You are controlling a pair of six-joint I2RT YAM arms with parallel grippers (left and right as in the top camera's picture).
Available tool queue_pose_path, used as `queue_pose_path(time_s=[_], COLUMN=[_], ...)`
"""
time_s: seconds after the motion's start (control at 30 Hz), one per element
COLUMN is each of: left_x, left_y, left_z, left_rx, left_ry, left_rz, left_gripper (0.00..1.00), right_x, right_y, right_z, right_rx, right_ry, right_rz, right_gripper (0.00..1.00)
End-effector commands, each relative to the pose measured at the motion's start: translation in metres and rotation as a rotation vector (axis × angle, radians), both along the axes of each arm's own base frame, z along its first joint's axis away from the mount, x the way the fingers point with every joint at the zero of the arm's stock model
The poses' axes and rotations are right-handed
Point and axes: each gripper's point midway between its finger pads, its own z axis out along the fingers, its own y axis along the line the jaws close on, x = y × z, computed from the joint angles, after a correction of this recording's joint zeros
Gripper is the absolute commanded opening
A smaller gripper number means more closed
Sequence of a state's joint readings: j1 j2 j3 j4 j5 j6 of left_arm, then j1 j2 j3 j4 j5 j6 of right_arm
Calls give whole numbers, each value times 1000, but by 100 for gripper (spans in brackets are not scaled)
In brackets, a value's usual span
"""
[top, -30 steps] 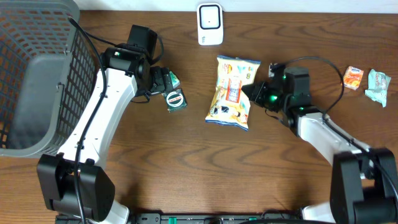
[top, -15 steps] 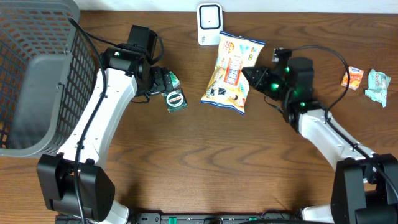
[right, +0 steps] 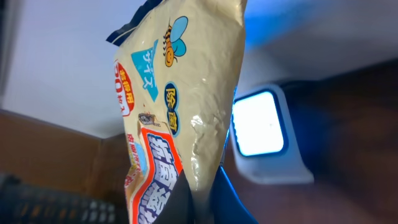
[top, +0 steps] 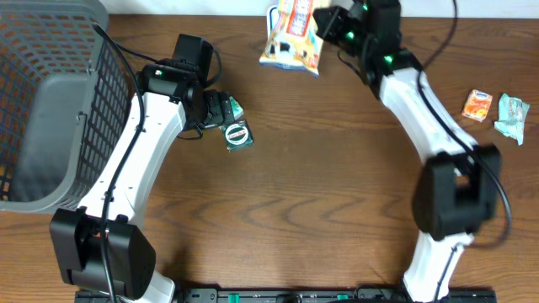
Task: Scan the item barcode
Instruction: 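Carry the cream wipes pack rightward to the table's right edge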
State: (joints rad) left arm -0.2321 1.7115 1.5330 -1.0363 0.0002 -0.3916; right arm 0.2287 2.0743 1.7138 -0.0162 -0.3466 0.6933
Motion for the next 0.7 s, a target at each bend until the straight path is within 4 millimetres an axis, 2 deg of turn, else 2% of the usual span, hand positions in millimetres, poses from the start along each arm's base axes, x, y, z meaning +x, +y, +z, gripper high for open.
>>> queue_pose_path(time_s=[0.0,0.13,0.4,0.5,0.67], left_x=[2,2,2,2,2], left_y=[3,3,3,3,3], left_z=[3,3,3,3,3], left_rx=[11,11,11,11,11], left_ry=[-8,-8,-8,-8,-8], left_rz=[1,1,1,1,1], left_gripper=[98,97,98,97,98], right_x=[30,57,60,59,54], right_y=[14,24,30,16,-33], right_z=[-2,-17,-41,-33,-8], right_rx=[5,26,3,-61,-180], right_ry=[-54,-67,-40,-57,-43], right_rz=[37,58,104,88,-7], right_gripper=[1,1,1,1,1])
